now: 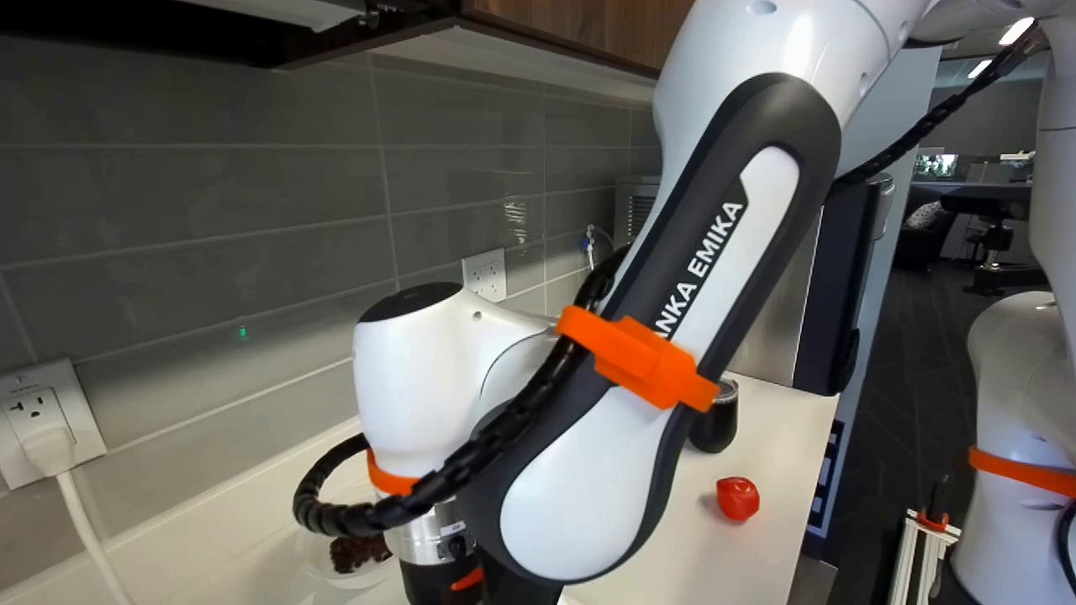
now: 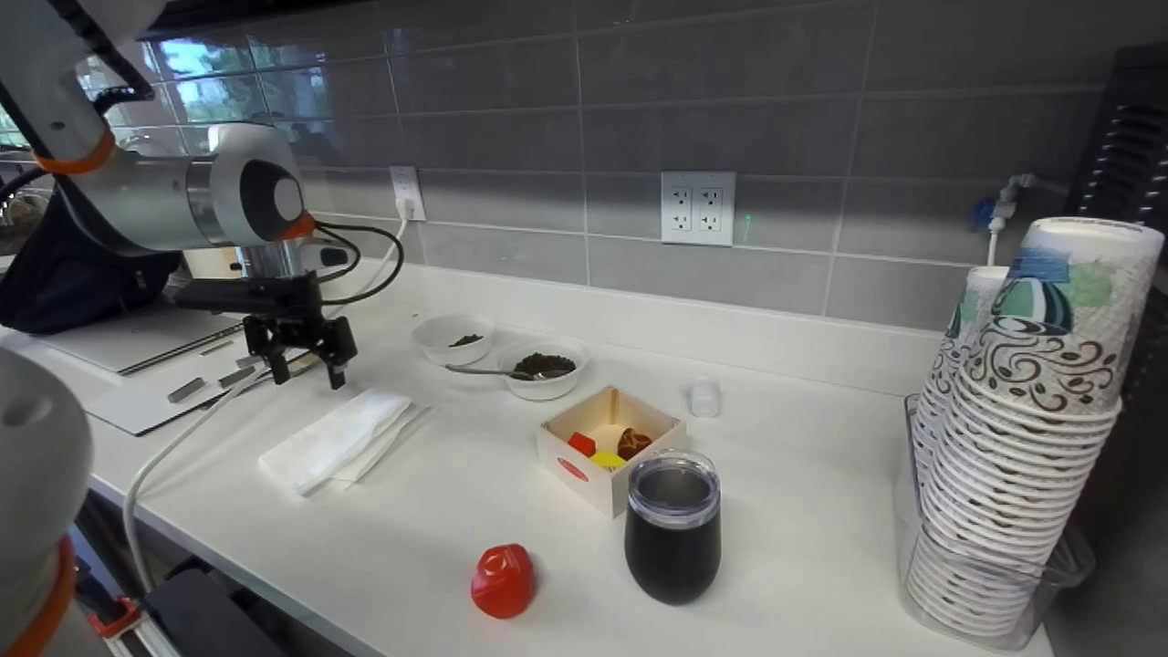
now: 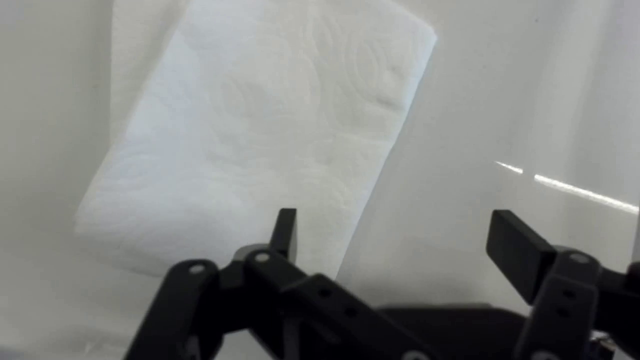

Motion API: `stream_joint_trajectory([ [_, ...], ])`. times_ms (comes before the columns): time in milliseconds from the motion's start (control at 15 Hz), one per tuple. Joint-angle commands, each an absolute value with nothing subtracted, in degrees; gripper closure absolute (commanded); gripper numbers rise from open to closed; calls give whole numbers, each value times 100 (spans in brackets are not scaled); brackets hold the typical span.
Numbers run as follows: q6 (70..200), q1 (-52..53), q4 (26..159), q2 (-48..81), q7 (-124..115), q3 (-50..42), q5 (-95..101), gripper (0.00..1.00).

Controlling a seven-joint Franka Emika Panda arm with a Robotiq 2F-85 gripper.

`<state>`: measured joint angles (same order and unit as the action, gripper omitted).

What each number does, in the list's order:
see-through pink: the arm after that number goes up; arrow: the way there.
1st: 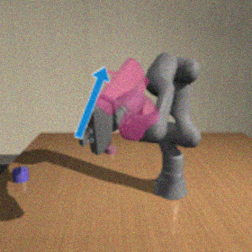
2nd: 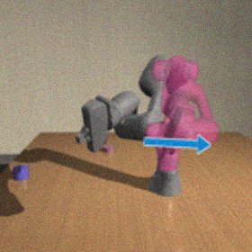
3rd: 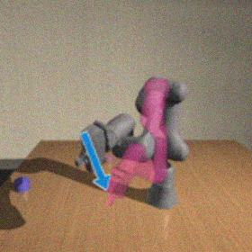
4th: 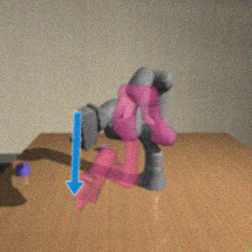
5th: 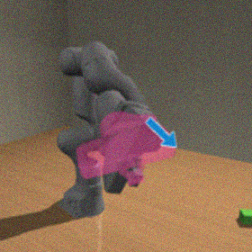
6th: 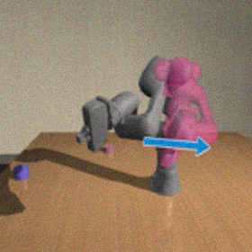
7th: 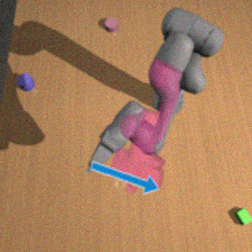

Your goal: Fold the white napkin.

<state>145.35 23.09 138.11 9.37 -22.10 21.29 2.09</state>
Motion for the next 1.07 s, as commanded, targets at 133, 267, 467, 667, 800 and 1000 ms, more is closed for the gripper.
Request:
stream_joint_trajectory([
  [133, 15002, 2042, 14575, 337, -1304, 1966, 47, 0],
  [267, 15087, 1980, 14736, 310, -1149, 1933, -29, 1],
  [467, 15238, 1951, 14911, 384, -1115, 1891, 57, 0],
  [667, 15653, 1924, 15030, 561, -1079, 1852, 54, 0],
  [800, 16041, 1900, 15078, 749, -1066, 1797, 85, 0],
  [1000, 16499, 1920, 15115, 1042, -1143, 1619, 361, 0],
])
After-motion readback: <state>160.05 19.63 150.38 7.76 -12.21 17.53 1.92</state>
